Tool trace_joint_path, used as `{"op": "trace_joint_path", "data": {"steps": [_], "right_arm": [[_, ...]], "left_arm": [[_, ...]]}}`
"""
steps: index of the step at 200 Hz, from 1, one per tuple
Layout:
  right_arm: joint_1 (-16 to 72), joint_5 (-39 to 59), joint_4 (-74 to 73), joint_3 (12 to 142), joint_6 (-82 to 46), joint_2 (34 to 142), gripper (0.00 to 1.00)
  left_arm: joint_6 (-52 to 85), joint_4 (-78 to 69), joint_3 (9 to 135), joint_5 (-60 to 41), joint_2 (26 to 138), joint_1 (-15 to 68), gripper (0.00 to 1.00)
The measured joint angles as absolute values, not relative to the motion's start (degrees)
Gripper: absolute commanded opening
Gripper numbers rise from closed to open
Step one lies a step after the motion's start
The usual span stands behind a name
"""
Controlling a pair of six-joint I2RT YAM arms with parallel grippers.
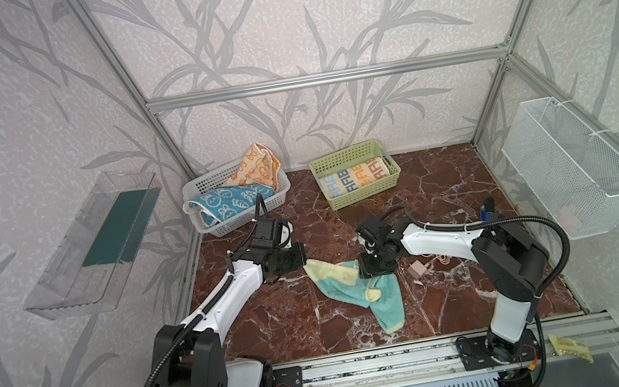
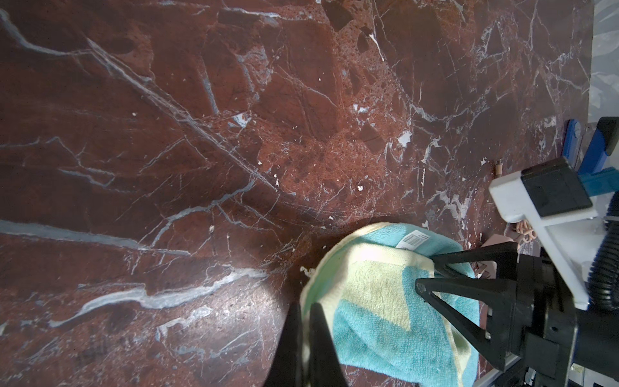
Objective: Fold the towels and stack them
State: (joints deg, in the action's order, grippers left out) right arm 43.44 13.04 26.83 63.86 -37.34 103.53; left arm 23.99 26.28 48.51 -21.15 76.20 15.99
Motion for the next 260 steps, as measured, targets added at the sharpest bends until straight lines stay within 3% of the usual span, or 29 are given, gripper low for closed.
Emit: {"op": "trace_joint_path", "data": {"steps": [24,57,79,139,194,260], "right_arm": [[43.44,13.65,26.55,63.86,-37.78,103.59,0.54],[43.77,16.40,23.73,64.51,-37.87,105.32,0.14],[44.05,17.15,23.49,67.51,-36.60,106.83,0.00],[44.21,16.45,24.43,77.67,-29.41,103.28,0.00],[44.25,16.05,25.41,77.54,-24.95,96.66,0.00],[44.27,9.63,25.67,74.91,-20.97,79.48,0.00]], "left_arm": [[23.99,26.26,48.45,-21.28,76.20,15.99,0.00],[24.10,25.58,47.44,-21.82,76.20,15.99,0.00],[24.23,25.12,46.74,-22.26,76.20,15.99,0.00],[24.71,24.82,46.28,-22.33,75.72,15.99,0.00],[25.56,24.69,46.28,-22.17,73.80,15.94,0.00],[22.46,25.56,53.21,-21.10,56.31,15.94,0.00]]}}
